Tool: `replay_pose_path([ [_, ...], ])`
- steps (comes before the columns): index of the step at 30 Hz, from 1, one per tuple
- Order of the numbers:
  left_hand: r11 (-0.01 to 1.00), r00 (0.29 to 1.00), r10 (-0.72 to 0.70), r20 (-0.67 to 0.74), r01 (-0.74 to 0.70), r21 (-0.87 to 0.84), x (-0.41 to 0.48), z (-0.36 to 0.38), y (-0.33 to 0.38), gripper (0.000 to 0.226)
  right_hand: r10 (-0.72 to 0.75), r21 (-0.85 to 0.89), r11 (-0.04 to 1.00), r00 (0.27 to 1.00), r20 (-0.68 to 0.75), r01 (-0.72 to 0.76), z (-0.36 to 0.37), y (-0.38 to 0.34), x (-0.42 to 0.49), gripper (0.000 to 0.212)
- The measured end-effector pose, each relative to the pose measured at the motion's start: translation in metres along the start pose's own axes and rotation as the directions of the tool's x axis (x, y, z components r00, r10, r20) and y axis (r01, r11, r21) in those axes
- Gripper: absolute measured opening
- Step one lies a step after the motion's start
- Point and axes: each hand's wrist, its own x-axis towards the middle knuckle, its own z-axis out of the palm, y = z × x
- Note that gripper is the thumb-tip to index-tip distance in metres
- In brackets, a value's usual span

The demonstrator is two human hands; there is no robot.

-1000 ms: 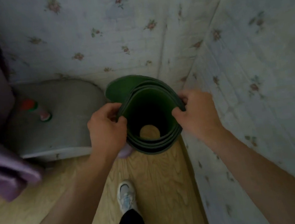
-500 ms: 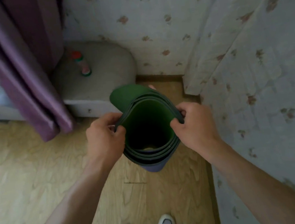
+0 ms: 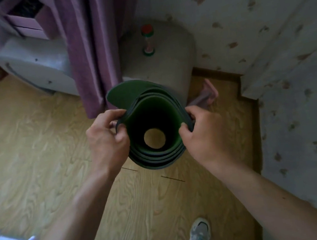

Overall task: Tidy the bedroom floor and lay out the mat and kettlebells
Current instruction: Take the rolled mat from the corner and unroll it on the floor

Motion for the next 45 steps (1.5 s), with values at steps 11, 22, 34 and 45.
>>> replay_pose_path([
  [11, 0.972, 0.979, -0.181, 0.089, 0.165, 0.169, -0.017, -0.013, -0.149, 0.027, 0.303, 0.028, 0.948, 0.928, 0.216, -0.316, 0.157, 0.014, -0.038, 0.046],
  [22, 0.984, 0.995, -0.097, -0.005, 0.096, 0.152, -0.028, -0.033, -0.209, 0.028, 0.255, -0.05, 0.963, 0.838, 0.483, -0.264, 0.2, -0.002, -0.046, 0.078],
  [34, 0.96, 0.98, 0.185, 0.077, -0.197, 0.2, -0.021, -0.059, -0.225, 0.024, 0.238, 0.119, 0.946, 0.896, 0.374, -0.301, 0.242, -0.007, -0.084, 0.075],
  [45, 0.975, 0.96, 0.151, 0.238, -0.185, 0.126, -0.039, -0.061, -0.3, 0.022, 0.357, 0.315, 0.857, 0.911, 0.209, -0.408, 0.317, 0.011, -0.126, 0.071],
])
